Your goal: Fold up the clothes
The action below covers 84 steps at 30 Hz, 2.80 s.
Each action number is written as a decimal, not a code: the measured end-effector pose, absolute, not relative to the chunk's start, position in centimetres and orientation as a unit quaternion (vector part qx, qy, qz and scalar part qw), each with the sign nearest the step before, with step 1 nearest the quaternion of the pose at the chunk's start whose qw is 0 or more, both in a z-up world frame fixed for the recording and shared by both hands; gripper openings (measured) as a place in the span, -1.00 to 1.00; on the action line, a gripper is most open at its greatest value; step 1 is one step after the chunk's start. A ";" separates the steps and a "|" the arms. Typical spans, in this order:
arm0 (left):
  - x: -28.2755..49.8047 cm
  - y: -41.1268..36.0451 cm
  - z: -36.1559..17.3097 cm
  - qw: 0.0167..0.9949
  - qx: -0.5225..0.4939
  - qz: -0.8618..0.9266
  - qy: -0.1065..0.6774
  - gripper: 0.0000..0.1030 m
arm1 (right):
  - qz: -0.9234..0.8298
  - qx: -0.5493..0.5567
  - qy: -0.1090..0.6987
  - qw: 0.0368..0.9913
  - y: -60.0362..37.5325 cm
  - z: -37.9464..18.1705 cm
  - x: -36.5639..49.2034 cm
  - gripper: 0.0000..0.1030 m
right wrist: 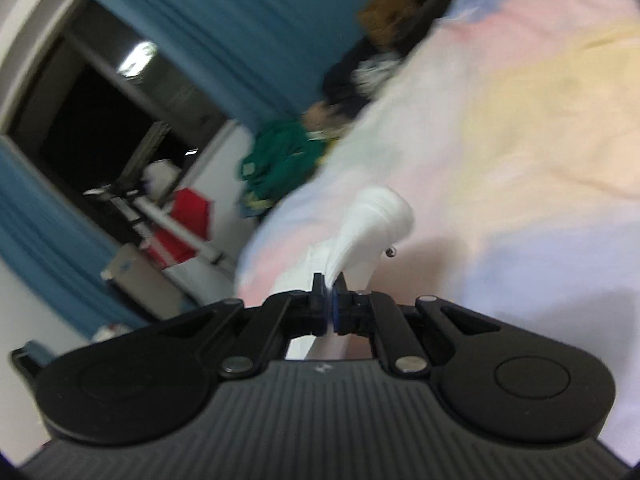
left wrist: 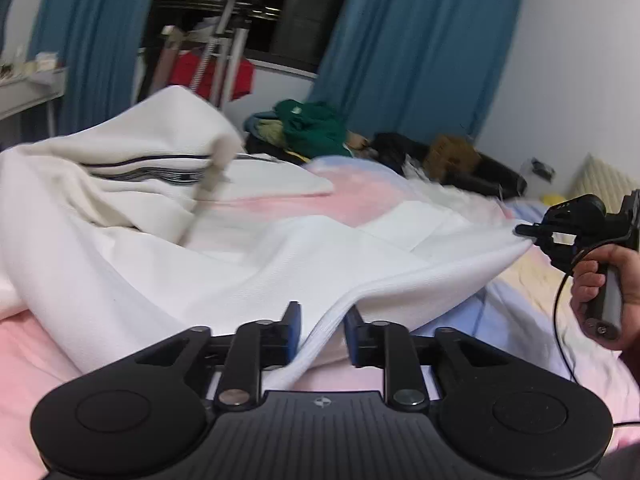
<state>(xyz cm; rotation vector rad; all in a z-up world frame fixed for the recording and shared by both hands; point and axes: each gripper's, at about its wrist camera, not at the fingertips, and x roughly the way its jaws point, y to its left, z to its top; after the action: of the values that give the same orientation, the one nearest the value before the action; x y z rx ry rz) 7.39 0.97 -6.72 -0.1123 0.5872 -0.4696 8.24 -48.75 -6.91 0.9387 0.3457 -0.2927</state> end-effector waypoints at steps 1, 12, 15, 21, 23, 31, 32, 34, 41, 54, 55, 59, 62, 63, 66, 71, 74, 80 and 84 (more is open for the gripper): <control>7.2 0.6 -6.9 0.926 -0.051 -0.234 0.293 -0.32 | -0.153 0.460 0.171 0.858 -49.2 -7.5 7.4 -0.90; 4.3 -0.2 -7.3 0.911 -0.011 -0.257 0.322 0.39 | -0.221 0.518 0.193 0.803 -49.2 -11.4 3.3 -0.90; 3.4 1.1 -6.6 0.915 -0.026 -0.251 0.314 0.50 | -0.239 0.498 0.177 0.815 -48.4 -10.8 3.0 -0.90; 2.6 4.9 -5.3 0.921 -0.069 -0.225 0.309 0.56 | -0.243 0.467 0.175 0.832 -48.6 -10.1 3.6 -0.90; 2.6 6.2 -5.0 0.926 -0.078 -0.212 0.304 0.56 | -0.256 0.485 0.154 0.822 -49.2 -10.3 2.6 -0.90; 3.7 11.3 -4.5 0.927 -0.161 -0.118 0.318 0.59 | -0.287 0.461 0.139 0.828 -49.4 -10.1 2.1 -0.90; 4.2 12.2 -4.6 0.923 -0.179 -0.101 0.325 0.59 | -0.286 0.461 0.141 0.828 -49.4 -10.1 2.2 -0.90; 5.0 13.9 -4.8 0.916 -0.209 -0.064 0.337 0.59 | -0.282 0.461 0.143 0.829 -49.5 -10.1 2.3 -0.90; 7.1 20.3 -6.4 0.862 -0.348 0.019 0.369 0.59 | -0.265 0.501 0.136 0.812 -50.2 -10.3 1.3 -0.90; 9.6 28.2 -11.9 0.739 -0.583 0.109 0.321 0.59 | -0.268 0.484 0.136 0.822 -50.0 -10.1 2.4 -0.90; 9.9 28.7 -12.1 0.734 -0.592 0.118 0.312 0.59 | -0.269 0.482 0.135 0.823 -50.0 -10.1 2.5 -0.90; 10.7 30.4 -12.1 0.746 -0.583 0.170 0.274 0.56 | -0.271 0.481 0.133 0.823 -50.2 -10.2 2.9 -0.90; 11.6 30.8 -12.3 0.759 -0.564 0.183 0.269 0.56 | -0.277 0.484 0.133 0.819 -50.3 -10.5 3.2 -0.90; 11.7 30.7 -12.3 0.761 -0.560 0.185 0.269 0.56 | -0.279 0.483 0.134 0.819 -50.3 -10.6 3.3 -0.90; 12.0 30.4 -11.7 0.773 -0.536 0.198 0.276 0.39 | -0.283 0.479 0.137 0.820 -50.2 -10.8 3.6 -0.90; 11.2 30.9 -10.6 0.770 -0.520 0.211 0.303 -0.56 | -0.282 0.468 0.139 0.826 -50.5 -11.0 3.9 -0.90; 10.3 32.1 -8.3 0.780 -0.502 0.198 0.316 -0.69 | -0.285 0.467 0.143 0.825 -50.6 -11.2 3.8 -0.90; 6.7 36.8 -2.6 0.804 -0.467 0.176 0.325 -0.70 | -0.283 0.493 0.150 0.809 -51.8 -12.3 3.1 -0.90; 5.1 40.3 -0.2 0.802 -0.460 0.163 0.344 -0.70 | -0.284 0.513 0.146 0.797 -52.4 -12.7 2.2 -0.90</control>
<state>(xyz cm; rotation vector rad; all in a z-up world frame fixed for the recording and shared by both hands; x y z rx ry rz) 5.07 40.34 -0.17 -0.9857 0.7362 0.3489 2.17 -52.42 -12.70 1.1012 0.3131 -0.6093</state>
